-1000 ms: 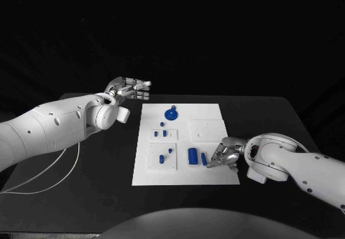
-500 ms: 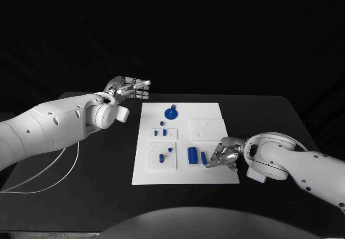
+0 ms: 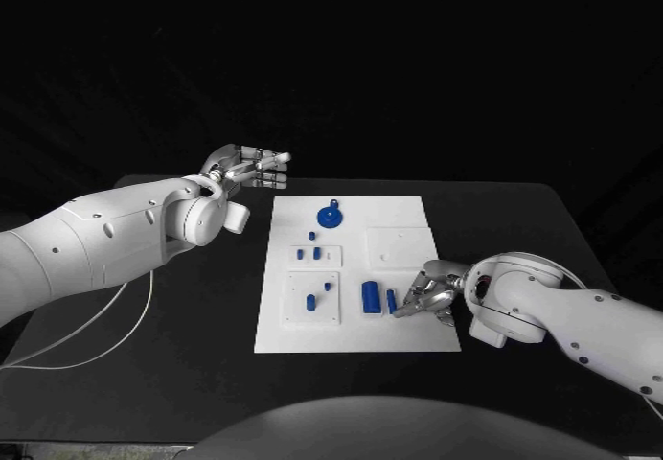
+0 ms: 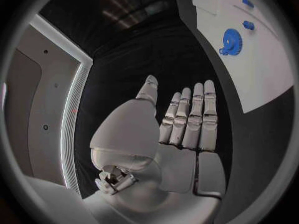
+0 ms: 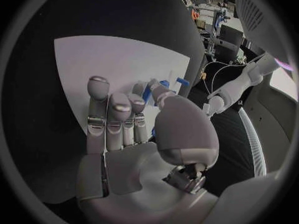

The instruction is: Assemble the parts on the task board

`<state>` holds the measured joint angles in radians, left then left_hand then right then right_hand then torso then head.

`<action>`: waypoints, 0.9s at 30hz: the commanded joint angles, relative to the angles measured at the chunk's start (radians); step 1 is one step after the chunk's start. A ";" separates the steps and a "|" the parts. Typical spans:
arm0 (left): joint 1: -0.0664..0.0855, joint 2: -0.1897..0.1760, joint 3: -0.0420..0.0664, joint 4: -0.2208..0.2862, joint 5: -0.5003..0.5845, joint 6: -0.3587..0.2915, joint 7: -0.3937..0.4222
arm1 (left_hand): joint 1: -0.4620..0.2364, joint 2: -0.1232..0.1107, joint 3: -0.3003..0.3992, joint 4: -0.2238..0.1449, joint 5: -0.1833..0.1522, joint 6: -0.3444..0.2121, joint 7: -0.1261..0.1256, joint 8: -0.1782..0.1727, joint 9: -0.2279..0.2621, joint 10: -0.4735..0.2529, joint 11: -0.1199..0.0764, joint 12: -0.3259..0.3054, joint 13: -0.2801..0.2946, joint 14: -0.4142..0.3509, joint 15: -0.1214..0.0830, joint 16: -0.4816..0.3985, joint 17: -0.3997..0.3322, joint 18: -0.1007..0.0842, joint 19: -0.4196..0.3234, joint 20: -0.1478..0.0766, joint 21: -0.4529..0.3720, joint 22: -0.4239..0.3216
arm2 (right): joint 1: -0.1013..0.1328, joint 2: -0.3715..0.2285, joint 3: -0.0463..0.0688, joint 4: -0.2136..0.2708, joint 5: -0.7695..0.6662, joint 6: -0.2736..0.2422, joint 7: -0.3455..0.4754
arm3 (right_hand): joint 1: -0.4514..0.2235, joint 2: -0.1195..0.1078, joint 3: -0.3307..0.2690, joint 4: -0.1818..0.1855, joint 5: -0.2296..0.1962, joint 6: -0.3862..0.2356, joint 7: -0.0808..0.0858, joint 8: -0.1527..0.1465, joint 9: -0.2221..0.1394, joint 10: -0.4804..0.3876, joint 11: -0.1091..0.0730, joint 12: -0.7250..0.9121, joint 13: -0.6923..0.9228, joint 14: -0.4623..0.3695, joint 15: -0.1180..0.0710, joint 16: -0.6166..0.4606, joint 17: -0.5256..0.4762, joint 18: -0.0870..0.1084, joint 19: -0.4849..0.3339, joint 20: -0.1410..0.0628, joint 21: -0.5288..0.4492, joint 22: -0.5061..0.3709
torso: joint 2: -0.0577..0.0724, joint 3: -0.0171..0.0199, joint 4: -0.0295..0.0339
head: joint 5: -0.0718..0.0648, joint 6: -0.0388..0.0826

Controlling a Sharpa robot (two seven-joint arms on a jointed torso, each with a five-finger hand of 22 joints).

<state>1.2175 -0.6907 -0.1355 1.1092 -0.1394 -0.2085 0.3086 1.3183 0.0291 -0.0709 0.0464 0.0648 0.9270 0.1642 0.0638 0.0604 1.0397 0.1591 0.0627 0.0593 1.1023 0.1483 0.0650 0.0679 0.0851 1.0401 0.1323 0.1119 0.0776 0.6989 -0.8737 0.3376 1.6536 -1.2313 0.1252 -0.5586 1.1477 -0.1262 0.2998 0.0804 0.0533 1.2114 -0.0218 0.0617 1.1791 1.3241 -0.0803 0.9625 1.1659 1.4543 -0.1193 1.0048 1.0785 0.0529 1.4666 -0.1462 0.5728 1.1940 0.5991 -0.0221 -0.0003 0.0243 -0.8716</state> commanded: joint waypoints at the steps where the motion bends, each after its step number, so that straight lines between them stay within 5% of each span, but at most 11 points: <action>1: -0.001 0.001 0.001 0.003 -0.002 0.013 0.004 | -0.008 -0.005 0.003 0.005 -0.001 -0.004 0.000 -0.002 -0.001 -0.008 0.001 -0.002 -0.001 -0.008 -0.002 -0.003 0.001 0.008 -0.001 0.003 0.001 -0.001 | -0.001 0.007 0.000 -0.004 -0.029 -0.023 -0.022 | 0.008 0.002 0.014 -0.002 -0.004 0.004 -0.002 0.002 -0.003 0.005 0.002 0.003 -0.001 0.003 -0.003 0.000 0.000 -0.006 0.046 0.002 -0.003 0.000 | 0.001 0.0006 -0.0004 | -0.001 0.000; 9: -0.001 0.002 0.001 0.002 -0.002 0.013 0.004 | -0.008 -0.005 0.003 0.005 -0.001 -0.004 0.000 -0.002 -0.001 -0.008 0.001 -0.002 -0.001 -0.008 -0.002 -0.003 0.001 0.008 -0.001 0.003 0.001 -0.001 | -0.001 0.014 0.000 -0.010 -0.033 -0.014 -0.037 | -0.002 -0.010 0.051 -0.002 -0.004 0.006 -0.002 0.003 -0.005 0.008 0.002 0.001 0.001 0.003 -0.003 0.000 0.002 -0.010 0.046 0.000 -0.002 0.000 | 0.000 0.0003 -0.0007 | -0.001 -0.001; 27: -0.001 0.002 0.001 0.001 -0.002 0.015 0.005 | -0.009 -0.003 0.003 0.007 -0.002 -0.003 0.000 -0.002 -0.001 -0.008 0.001 -0.002 -0.001 -0.008 -0.002 -0.003 0.001 0.009 -0.001 0.003 0.001 -0.001 | -0.001 0.028 -0.002 -0.038 -0.021 0.026 -0.072 | -0.014 0.025 0.095 -0.103 0.013 -0.001 -0.001 0.003 -0.029 0.008 0.005 0.003 0.002 0.004 0.001 0.002 -0.002 -0.008 0.045 0.005 -0.002 0.000 | 0.000 0.0001 -0.0007 | -0.006 -0.001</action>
<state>1.2175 -0.6903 -0.1354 1.1085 -0.1396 -0.2072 0.3075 1.3183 0.0291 -0.0681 0.0492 0.0648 0.9269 0.1642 0.0638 0.0606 1.0397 0.1591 0.0627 0.0593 1.1024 0.1483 0.0650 0.0680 0.0852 1.0401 0.1323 0.1119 0.0776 0.7011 -0.8468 0.3380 1.6247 -1.2399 0.1342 -0.6026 1.1403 -0.1086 0.3950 -0.0158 0.0617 1.2114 -0.0218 0.0617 1.1509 1.3278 -0.0767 0.9625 1.1669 1.4540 -0.1190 1.0048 1.0779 0.0529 1.4666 -0.1462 0.5727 1.1931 0.5991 -0.0217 -0.0011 0.0191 -0.8727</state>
